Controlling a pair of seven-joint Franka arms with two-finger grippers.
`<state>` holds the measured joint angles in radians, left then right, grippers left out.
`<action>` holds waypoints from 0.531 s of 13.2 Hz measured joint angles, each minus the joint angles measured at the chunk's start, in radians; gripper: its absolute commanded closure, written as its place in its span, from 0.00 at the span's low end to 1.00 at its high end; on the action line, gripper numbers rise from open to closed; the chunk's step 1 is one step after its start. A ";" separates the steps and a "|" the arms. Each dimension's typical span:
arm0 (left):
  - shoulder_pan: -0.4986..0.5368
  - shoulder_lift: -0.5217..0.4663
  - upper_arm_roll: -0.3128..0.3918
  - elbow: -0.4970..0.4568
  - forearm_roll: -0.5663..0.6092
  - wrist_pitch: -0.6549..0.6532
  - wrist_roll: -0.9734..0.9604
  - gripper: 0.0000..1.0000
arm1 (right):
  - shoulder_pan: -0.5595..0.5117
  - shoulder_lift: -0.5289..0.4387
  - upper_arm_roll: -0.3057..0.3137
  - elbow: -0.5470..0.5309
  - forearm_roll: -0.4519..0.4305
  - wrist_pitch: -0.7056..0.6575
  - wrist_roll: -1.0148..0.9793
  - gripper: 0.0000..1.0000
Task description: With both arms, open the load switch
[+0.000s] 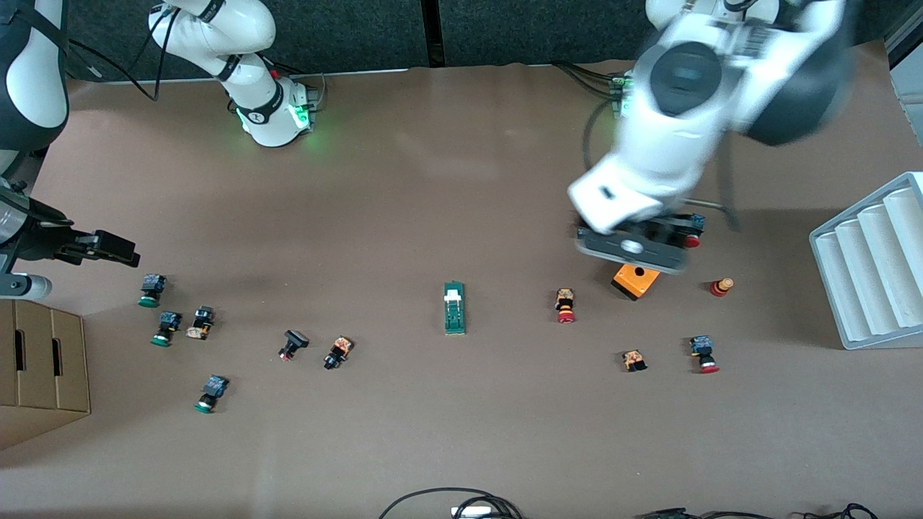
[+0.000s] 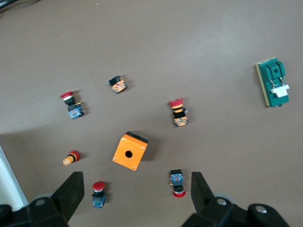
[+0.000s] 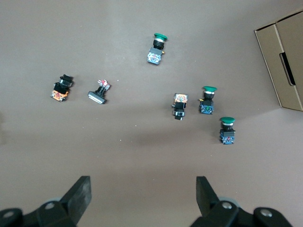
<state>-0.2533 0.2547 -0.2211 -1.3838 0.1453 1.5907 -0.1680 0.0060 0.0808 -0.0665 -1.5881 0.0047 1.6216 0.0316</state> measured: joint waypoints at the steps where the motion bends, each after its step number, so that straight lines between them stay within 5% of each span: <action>1: 0.047 -0.002 0.000 0.007 -0.015 -0.003 0.020 0.00 | 0.000 0.000 0.000 0.000 0.000 0.000 0.000 0.00; 7: 0.191 -0.021 0.022 0.012 -0.051 -0.037 0.113 0.00 | 0.000 0.000 0.000 0.000 0.000 0.000 0.000 0.00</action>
<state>-0.0618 0.2333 -0.1987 -1.3719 0.0948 1.5539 -0.0552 0.0061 0.0808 -0.0663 -1.5881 0.0047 1.6216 0.0316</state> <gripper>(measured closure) 0.000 0.000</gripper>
